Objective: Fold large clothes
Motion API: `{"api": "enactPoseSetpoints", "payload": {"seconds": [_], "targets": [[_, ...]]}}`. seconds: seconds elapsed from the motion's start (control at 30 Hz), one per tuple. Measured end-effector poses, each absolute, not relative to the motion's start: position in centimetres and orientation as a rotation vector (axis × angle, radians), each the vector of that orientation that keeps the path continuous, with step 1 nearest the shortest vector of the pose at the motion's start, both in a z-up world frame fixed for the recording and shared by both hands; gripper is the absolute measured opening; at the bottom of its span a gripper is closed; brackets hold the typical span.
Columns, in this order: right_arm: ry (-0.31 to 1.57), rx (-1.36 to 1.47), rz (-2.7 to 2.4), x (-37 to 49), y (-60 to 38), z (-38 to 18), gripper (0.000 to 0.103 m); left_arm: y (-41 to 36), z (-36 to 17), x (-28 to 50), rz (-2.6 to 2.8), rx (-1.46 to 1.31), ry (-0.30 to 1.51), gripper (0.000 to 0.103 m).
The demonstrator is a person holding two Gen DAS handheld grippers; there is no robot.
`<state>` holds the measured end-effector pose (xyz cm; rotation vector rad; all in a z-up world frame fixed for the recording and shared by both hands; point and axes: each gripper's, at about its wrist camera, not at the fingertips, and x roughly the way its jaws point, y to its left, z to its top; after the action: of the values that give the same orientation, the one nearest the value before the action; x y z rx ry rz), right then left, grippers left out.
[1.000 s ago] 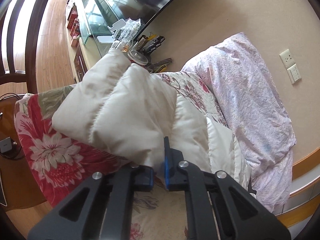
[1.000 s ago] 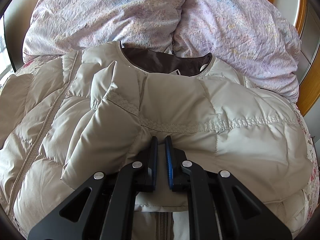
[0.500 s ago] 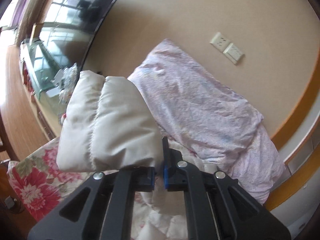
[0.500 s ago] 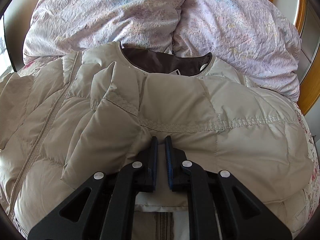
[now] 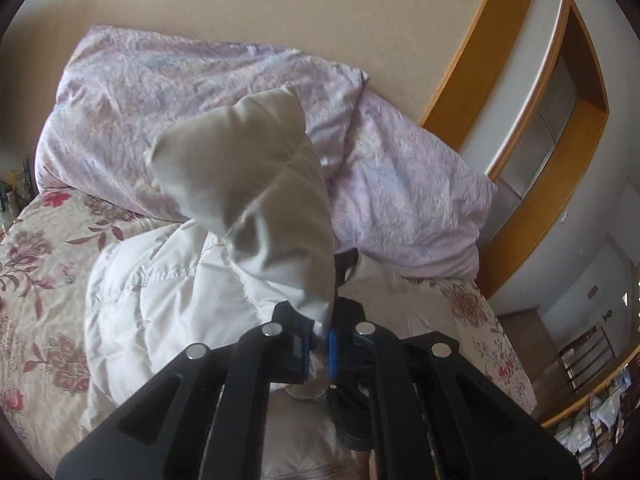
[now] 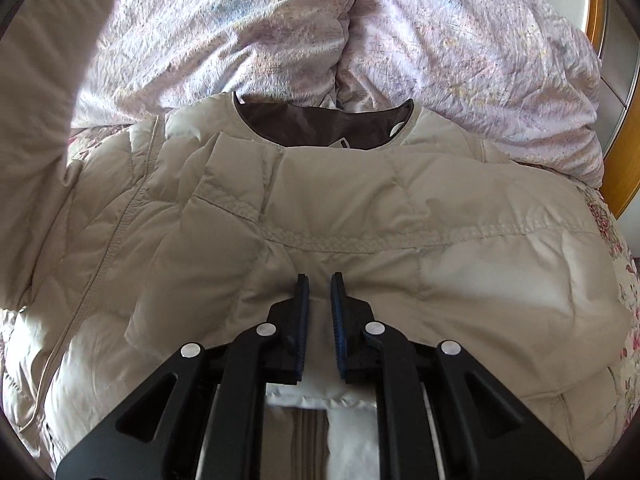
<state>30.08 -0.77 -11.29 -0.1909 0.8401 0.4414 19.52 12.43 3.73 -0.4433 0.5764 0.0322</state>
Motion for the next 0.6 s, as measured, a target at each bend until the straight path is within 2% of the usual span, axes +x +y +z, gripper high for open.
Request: {"api": "enactPoseSetpoints", "payload": {"seconds": [0.17,0.27,0.33,0.4,0.43,0.6], "targets": [[0.827,-0.146,0.410,29.5,-4.2,-10.4,0.013,8.6,0.2,22.1,-0.026,-0.401,0.680,0.007],[0.803,-0.130,0.342,29.3,-6.9,-10.0,0.017,6.1,-1.8,23.2,-0.059,-0.353,0.746,0.014],[0.793,-0.108,0.300,29.4,-8.8,-9.7,0.017,4.7,-3.0,24.0,-0.093,-0.335,0.791,0.029],[0.790,-0.090,0.278,29.5,-10.4,-9.5,0.017,3.5,-3.7,24.4,-0.111,-0.310,0.813,0.035],[0.790,-0.083,0.265,29.6,-11.1,-9.4,0.017,3.0,-3.8,24.3,-0.122,-0.290,0.811,0.043],[0.786,-0.050,0.223,29.6,-13.6,-8.6,0.017,3.0,-1.8,22.2,-0.188,-0.278,0.720,0.068]]}}
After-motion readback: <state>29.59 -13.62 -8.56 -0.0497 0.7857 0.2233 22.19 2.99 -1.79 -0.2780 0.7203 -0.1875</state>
